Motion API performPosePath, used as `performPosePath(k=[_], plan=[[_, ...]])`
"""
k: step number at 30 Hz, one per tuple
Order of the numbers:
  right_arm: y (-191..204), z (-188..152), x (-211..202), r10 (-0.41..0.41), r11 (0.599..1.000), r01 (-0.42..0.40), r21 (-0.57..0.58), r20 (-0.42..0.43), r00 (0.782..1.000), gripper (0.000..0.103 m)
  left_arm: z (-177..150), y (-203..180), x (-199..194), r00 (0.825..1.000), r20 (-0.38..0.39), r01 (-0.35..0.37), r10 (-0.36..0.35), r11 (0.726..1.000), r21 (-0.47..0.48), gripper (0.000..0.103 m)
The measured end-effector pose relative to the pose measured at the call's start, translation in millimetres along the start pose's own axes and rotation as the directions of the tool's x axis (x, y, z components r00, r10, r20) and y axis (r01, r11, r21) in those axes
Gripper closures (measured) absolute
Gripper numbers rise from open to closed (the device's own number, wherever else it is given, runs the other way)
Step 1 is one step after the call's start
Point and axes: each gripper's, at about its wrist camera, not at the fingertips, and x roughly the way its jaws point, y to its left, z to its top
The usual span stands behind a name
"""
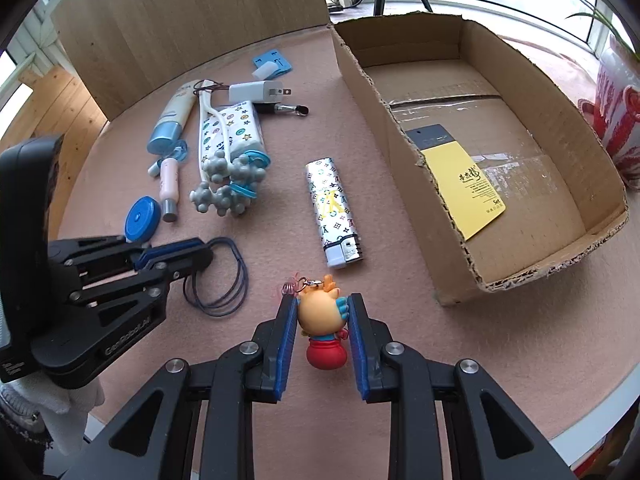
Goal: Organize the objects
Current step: 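Carry the toy and cord into the box and open both grippers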
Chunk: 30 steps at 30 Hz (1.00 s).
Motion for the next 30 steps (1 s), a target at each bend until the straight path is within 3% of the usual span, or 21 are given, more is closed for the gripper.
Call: performPosePath(k=[8,15,23,30], plan=[[0,0,0,0.006,1.0,-0.006,0.003,0.0,1.0,0.08,-3,16,-21,0.999,0.039,0.012,-0.01,0.998,-0.065,0.1],[8,4,-10,-0.005,1.0,0.005,-0.016,0.018,1.0,0.08,4,14,-54,0.995,0.103,0.009,-0.004,0.999,-0.05,0.1],[23,18,-46,-0.014,0.998,0.02,-0.061,0.097,0.995,0.08,36,-1,-88,0.983,0.184,0.023,-0.022,1.0,-0.001,0.1],[19,38,-81,-0.059,0.995,0.074,-0.066,0.204,0.977,0.08,82,-30,-105,0.965,0.26,0.033,-0.046,0.998,0.053,0.1]])
